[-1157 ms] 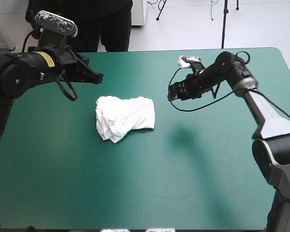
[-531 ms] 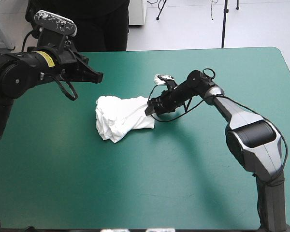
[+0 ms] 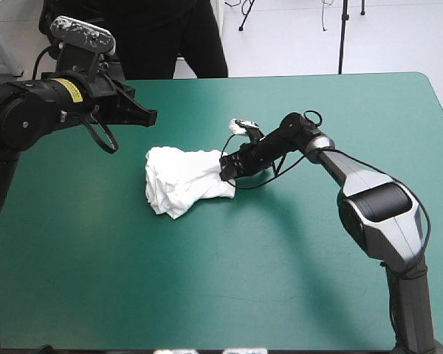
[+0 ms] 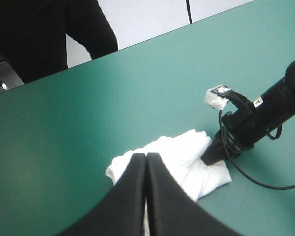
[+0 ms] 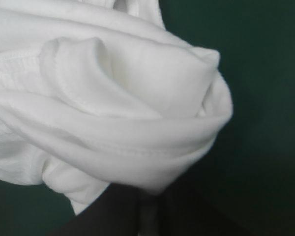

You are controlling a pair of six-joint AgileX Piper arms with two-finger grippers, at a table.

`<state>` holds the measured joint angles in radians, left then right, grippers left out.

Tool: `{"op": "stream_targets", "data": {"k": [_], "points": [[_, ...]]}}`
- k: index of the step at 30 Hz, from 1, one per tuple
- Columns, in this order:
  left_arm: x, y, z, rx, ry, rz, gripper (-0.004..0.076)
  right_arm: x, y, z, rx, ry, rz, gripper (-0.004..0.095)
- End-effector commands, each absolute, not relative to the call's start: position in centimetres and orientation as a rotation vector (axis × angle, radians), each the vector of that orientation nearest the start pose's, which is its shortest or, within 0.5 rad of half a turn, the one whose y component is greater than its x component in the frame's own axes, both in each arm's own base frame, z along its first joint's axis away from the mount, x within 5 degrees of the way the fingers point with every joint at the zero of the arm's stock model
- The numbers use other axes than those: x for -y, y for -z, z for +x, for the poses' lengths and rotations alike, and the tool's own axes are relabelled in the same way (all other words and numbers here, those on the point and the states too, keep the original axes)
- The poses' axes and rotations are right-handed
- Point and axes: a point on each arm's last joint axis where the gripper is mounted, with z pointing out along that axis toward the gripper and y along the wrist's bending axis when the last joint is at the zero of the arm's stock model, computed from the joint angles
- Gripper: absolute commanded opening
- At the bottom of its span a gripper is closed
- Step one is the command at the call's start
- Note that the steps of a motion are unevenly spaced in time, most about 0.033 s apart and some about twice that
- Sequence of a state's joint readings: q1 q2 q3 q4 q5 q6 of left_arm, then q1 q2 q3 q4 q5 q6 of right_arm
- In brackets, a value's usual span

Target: Fold the cloth

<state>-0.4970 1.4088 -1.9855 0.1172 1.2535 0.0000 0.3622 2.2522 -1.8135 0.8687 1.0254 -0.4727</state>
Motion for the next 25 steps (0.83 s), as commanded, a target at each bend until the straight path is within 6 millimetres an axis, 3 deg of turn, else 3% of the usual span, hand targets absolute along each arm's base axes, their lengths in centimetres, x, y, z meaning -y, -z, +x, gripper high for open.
{"op": "stream_targets", "data": {"k": [1,8,12,17,25], "points": [[10.1,-54.3,20.7,-2.072,0.163,0.48,-0.0009,-18.5,-23.3,43.1,-2.623,-1.011,-0.57,-0.0015],[9.9,-54.5,20.4,-2.069,0.17,0.468,-0.0009,-7.7,-26.1,42.7,-2.833,-0.479,-0.512,-0.0015],[10.1,-54.5,20.4,-2.07,0.19,0.473,-0.0009,-1.7,-27.7,41.2,-2.858,-0.371,-0.314,-0.0015],[10.3,-54.4,20.4,-2.074,0.217,0.48,-0.0009,5.7,-28.2,37.3,-2.867,-0.229,-0.059,-0.0015],[10.4,-54.4,20.3,-2.072,0.225,0.497,-0.0009,15.4,-28.3,29.2,-2.729,-0.05,0.403,-0.0017]]}}
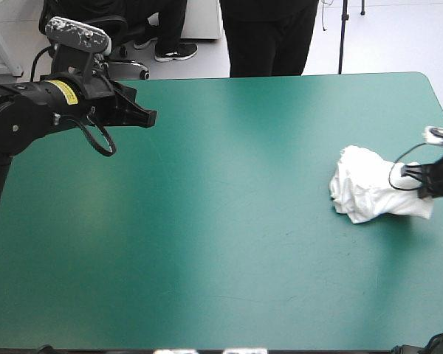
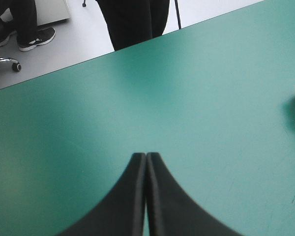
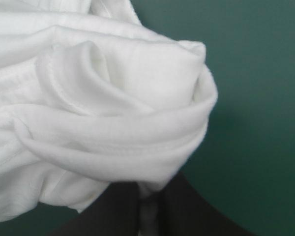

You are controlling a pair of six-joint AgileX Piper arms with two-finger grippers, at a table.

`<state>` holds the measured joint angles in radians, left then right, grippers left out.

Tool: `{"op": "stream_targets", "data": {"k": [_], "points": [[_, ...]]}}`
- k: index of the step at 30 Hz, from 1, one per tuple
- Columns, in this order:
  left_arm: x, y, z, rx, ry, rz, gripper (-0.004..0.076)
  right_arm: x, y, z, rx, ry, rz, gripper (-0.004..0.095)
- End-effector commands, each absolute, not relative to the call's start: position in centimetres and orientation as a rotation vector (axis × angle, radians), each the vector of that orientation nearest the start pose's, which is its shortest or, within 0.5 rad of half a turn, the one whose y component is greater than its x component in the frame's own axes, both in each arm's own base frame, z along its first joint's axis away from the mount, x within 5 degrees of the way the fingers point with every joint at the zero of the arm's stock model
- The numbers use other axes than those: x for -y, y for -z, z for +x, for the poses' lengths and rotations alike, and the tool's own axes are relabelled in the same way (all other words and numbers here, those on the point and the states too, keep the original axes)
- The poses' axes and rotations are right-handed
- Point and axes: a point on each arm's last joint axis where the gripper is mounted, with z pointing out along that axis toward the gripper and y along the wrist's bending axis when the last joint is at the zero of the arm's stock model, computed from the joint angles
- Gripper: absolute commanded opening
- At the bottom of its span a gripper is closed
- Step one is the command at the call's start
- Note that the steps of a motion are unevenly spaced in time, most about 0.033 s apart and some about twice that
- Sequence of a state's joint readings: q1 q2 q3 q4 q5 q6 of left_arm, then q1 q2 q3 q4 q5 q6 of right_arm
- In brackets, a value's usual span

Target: Fold the cloth

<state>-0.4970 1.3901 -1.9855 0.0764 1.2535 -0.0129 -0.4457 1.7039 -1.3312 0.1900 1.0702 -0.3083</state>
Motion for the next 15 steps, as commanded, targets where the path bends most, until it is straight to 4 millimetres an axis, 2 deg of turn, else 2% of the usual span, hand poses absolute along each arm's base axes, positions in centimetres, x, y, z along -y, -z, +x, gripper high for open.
{"op": "stream_targets", "data": {"k": [1,4,11,12,15], "points": [[10.4,-54.4,20.3,-2.072,0.225,0.497,-0.0009,16.2,-28.2,28.3,-2.703,-0.054,0.466,-0.0017],[10.4,-54.4,20.3,-2.072,0.23,0.498,-0.0009,17.3,-27.7,26.7,-2.649,-0.085,0.574,-0.0017],[10.6,-54.4,20.2,-2.074,0.259,0.506,-0.0009,17.2,-27.4,26.6,-2.642,-0.097,0.593,0.0002],[10.6,-54.4,20.2,-2.074,0.259,0.506,-0.0009,17.2,-27.4,26.6,-2.641,-0.095,0.593,0.0027],[10.6,-54.4,20.2,-2.074,0.259,0.506,-0.0009,17.2,-27.4,26.6,-2.641,-0.095,0.59,0.0208]]}}
